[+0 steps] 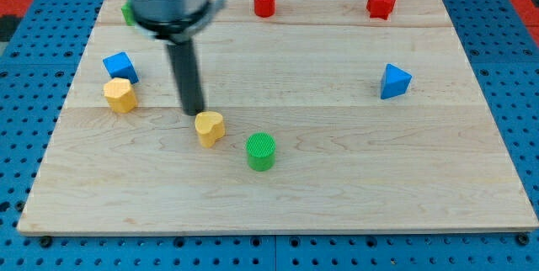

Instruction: Bring the yellow heart at the bottom left side of the board

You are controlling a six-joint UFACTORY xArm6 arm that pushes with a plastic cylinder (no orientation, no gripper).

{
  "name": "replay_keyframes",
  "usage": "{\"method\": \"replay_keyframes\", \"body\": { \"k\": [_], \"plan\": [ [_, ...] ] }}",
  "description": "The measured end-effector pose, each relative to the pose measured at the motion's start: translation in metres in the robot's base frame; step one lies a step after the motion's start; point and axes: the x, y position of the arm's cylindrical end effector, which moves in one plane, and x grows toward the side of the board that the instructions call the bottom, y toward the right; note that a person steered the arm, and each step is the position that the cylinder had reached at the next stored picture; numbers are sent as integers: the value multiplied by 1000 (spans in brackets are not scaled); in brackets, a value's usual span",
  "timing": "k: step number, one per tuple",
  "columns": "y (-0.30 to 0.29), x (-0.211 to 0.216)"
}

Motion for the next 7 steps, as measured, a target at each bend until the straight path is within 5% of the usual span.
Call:
{"method": "replay_keyframes", "body": {
  "k": [2, 3, 5, 7],
  "plan": [
    [100, -22],
    [88, 24],
    [-65, 27],
    [-6, 23]
  ]
}}
